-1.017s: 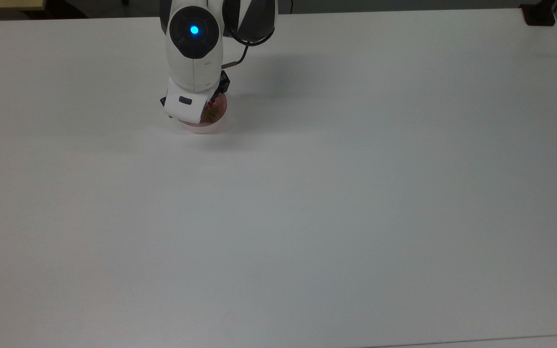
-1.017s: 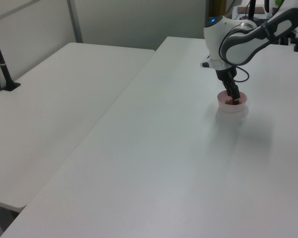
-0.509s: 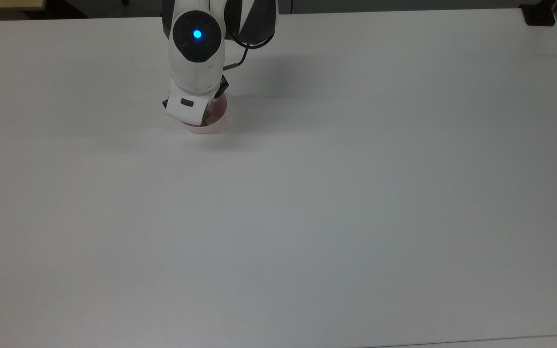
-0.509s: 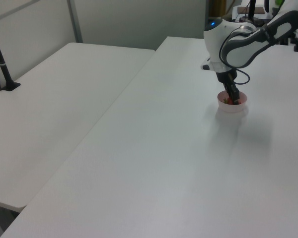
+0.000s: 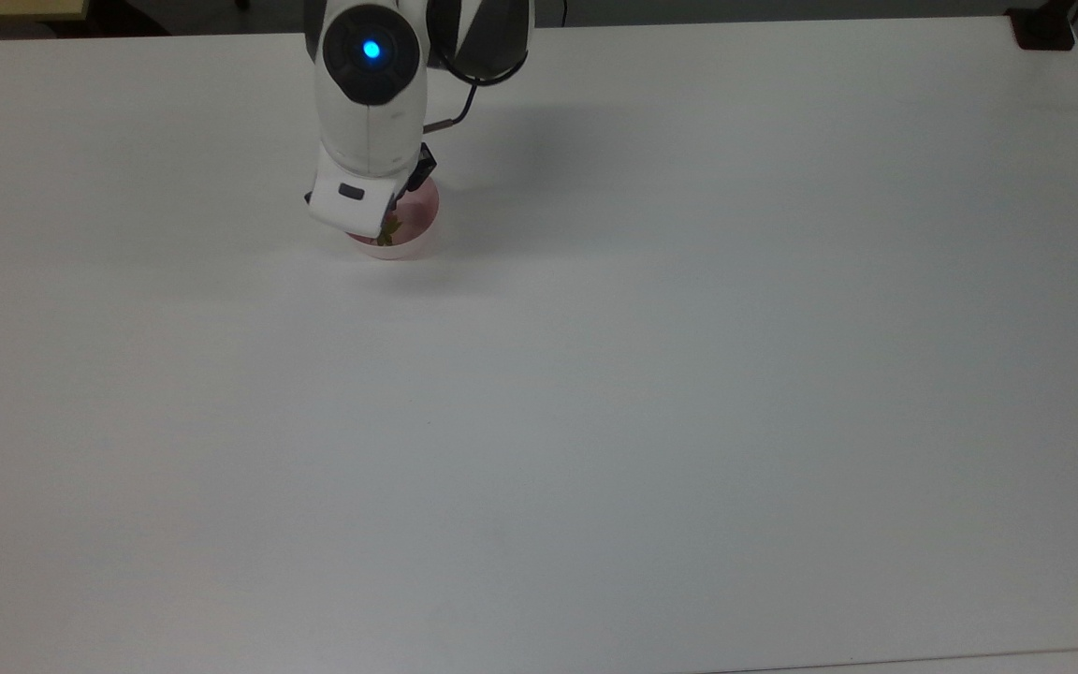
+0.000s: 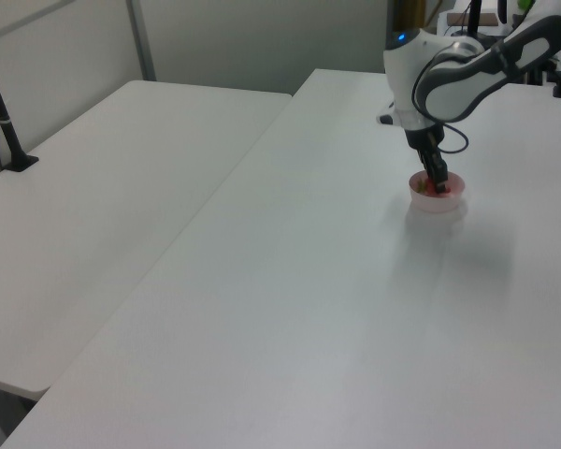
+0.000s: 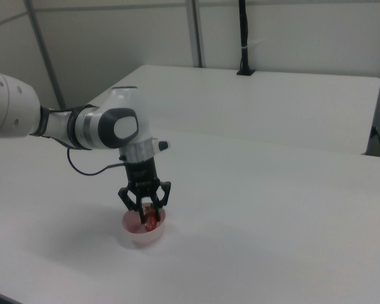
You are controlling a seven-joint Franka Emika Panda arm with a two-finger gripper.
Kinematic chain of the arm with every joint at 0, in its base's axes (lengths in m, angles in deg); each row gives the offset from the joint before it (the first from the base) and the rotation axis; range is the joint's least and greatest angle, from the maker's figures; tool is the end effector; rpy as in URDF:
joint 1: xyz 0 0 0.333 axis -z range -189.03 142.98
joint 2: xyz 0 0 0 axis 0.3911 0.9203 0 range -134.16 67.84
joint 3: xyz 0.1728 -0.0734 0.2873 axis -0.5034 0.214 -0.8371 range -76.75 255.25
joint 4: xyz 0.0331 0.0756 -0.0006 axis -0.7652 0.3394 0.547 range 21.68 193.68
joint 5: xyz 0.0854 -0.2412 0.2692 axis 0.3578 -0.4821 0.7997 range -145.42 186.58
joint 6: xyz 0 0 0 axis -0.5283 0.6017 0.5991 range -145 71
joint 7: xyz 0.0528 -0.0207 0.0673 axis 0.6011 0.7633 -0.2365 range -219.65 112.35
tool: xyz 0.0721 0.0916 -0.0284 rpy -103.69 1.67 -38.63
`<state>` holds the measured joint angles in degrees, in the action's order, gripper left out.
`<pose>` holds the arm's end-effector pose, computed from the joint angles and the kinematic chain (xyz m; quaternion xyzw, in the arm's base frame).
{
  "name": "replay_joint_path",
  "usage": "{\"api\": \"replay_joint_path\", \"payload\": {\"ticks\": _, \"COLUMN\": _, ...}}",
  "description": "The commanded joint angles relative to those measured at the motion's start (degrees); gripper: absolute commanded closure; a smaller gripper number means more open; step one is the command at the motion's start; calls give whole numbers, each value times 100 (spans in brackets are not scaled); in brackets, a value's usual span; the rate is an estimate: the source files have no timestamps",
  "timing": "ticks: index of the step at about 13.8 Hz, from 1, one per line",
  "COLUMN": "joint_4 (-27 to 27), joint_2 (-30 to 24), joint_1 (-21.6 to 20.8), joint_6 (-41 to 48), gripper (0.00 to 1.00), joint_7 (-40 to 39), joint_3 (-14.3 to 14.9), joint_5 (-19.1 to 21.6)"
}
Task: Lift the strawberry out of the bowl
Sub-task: 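Lift the strawberry up out of the bowl and away from it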
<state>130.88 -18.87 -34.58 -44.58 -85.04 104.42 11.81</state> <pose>0.5601 -0.0403 0.3596 0.9501 0.2756 -0.1332 0.0608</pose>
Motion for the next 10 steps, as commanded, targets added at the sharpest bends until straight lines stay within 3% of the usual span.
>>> {"api": "replay_joint_path", "payload": {"ticks": 1, "joint_4": -254, "joint_2": -339, "joint_1": -128, "joint_6": 321, "gripper": 87, "joint_7": -69, "joint_3": 249, "joint_5": -2}}
{"api": "replay_joint_path", "payload": {"ticks": 7, "joint_4": -650, "joint_2": -472, "joint_1": -75, "joint_6": 788, "gripper": 87, "joint_7": -315, "joint_3": 539, "joint_5": 192}}
{"api": "replay_joint_path", "payload": {"ticks": 10, "joint_4": -694, "joint_2": -393, "joint_1": 161, "joint_6": 604, "gripper": 87, "joint_7": -770, "joint_3": 881, "joint_5": 174}}
